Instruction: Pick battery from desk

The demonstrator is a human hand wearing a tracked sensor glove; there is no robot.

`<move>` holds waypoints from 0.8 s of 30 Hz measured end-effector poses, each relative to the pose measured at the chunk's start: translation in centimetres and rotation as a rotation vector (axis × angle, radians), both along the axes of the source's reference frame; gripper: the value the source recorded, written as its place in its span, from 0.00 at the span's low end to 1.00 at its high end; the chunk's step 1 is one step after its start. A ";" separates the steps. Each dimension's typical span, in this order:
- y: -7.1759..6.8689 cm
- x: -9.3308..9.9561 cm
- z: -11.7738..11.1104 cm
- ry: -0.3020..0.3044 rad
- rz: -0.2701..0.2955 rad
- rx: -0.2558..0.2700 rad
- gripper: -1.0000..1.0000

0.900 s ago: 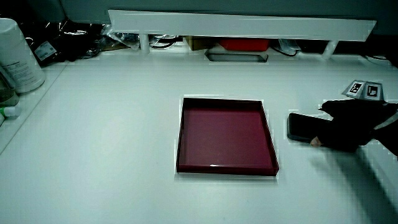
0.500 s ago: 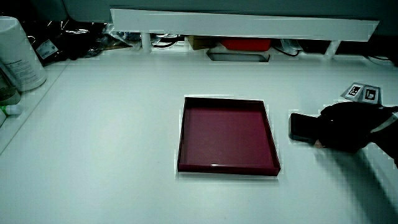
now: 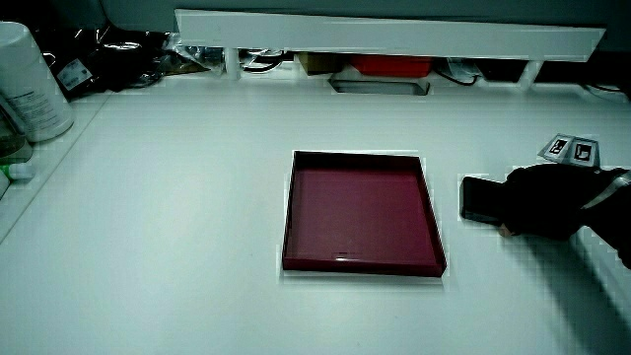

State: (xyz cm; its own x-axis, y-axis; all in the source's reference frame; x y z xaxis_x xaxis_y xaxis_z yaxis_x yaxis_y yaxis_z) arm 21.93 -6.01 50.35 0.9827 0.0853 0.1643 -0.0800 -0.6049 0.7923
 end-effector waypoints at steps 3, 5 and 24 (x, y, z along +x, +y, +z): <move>0.0 0.0 0.6 0.017 -0.007 0.000 0.50; 0.1 -0.1 0.7 0.026 -0.017 0.003 0.50; 0.1 0.4 2.5 0.039 0.024 0.011 0.90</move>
